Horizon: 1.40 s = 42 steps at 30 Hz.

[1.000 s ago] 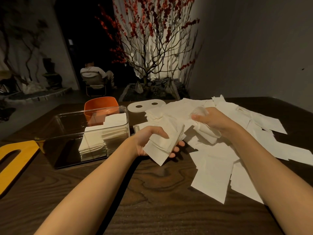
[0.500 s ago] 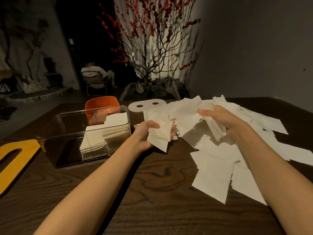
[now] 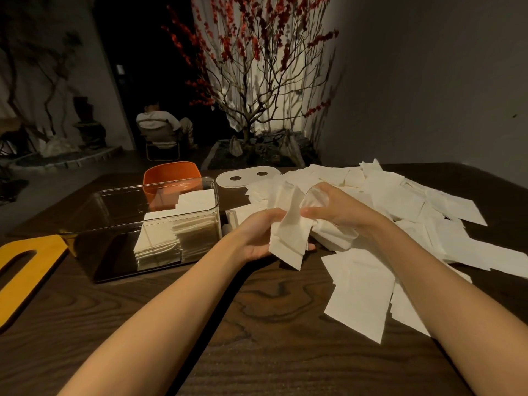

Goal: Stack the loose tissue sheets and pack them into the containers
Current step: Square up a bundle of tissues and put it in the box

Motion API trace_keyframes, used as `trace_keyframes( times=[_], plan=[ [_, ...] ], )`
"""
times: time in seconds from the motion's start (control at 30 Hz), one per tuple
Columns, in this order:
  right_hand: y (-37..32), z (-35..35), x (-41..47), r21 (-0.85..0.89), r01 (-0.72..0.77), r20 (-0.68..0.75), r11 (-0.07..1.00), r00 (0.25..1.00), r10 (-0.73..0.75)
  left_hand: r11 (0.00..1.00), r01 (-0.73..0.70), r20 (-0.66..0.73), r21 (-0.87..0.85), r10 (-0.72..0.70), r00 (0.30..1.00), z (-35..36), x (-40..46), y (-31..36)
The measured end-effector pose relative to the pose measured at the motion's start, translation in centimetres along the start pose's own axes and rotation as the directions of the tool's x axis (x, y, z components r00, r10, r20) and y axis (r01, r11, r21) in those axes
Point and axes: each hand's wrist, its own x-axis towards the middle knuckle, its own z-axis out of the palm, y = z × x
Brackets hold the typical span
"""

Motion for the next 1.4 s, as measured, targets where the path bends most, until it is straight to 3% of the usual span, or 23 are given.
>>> trace_keyframes(
  times=[0.17, 0.47, 0.7, 0.93, 1.23, 1.4],
  plan=[
    [0.1, 0.5, 0.3, -0.022, -0.020, -0.004, 1.000, 1.000, 0.020, 0.999, -0.037, -0.004, -0.003, 0.037, 0.999, 0.3, 0.1, -0.1],
    [0.3, 0.4, 0.3, 0.146, 0.052, -0.085, 0.988, 0.996, -0.040, 0.986, -0.077, 0.018, -0.149, 0.080, 0.997, -0.1, 0.4, -0.1],
    [0.2, 0.1, 0.2, 0.239, 0.048, -0.156, 0.970, 0.988, -0.010, 0.995, 0.008, 0.096, -0.097, 0.001, 0.995, 0.2, 0.1, -0.5],
    [0.1, 0.5, 0.3, 0.145, 0.054, -0.151, 0.988, 0.988, -0.032, 0.999, 0.039, 0.120, 0.003, -0.039, 0.992, 0.4, -0.2, -0.5],
    [-0.7, 0.7, -0.1, 0.327, 0.029, -0.207, 0.944, 0.977, 0.042, 0.999, -0.004, 0.106, -0.048, 0.009, 0.994, 0.5, -0.2, -0.4],
    [-1.0, 0.1, -0.3, 0.261, -0.058, -0.109, 0.964, 0.990, 0.089, 0.998, -0.034, 0.105, -0.060, 0.040, 0.994, 0.7, -0.4, -0.4]
  ],
)
